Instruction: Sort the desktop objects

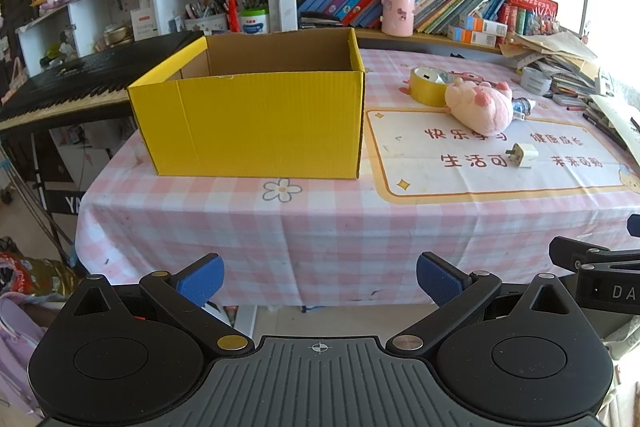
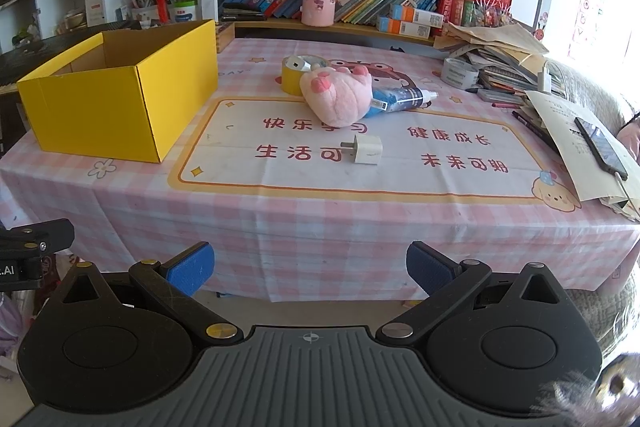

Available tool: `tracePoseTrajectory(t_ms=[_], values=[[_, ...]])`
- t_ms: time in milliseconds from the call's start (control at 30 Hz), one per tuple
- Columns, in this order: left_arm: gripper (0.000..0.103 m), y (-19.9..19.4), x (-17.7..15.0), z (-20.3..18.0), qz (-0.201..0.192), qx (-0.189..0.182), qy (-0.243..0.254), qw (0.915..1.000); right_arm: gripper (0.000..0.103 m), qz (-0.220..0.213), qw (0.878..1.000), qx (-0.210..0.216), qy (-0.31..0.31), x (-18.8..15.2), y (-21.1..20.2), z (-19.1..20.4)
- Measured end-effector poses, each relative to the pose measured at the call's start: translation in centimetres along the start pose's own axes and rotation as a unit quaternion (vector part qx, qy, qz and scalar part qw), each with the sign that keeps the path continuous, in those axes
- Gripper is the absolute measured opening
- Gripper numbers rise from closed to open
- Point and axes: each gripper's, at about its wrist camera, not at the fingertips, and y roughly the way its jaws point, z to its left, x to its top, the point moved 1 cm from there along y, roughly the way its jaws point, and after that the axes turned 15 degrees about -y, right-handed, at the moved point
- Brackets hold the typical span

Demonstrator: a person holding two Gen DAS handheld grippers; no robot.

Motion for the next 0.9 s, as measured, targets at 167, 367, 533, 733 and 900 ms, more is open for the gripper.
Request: tracePoseTrajectory(t_ms=[167, 367, 533, 733, 900], values=[[0.103, 0.17, 0.27, -0.06, 0.000, -0.002, 0.002, 1.0000, 0.103, 0.000, 1.000, 0.000, 0.000, 0.01, 0.00, 0.01], [0.103, 0.25, 0.36, 0.00, 0.000, -0.003, 0.003, 1.0000, 0.103, 0.001, 1.000, -0.001, 0.002, 0.13, 0.05, 0.01], [0.103, 0.29, 0.40, -0.01, 0.000, -0.001, 0.001, 1.0000, 0.103, 0.001, 1.000, -0.001, 0.002, 0.11, 0.07, 0.01], [0.103, 0.52, 0.50, 0.22, 0.002, 0.000, -0.003, 1.0000, 0.103, 0.003, 1.000, 0.000, 0.001, 0.21, 0.13, 0.03], [0.103, 0.63, 0.43, 0.49, 0.004, 0.000, -0.006, 1.0000, 0.103, 0.005, 1.000, 0.000, 0.002, 0.28, 0.27, 0.00]])
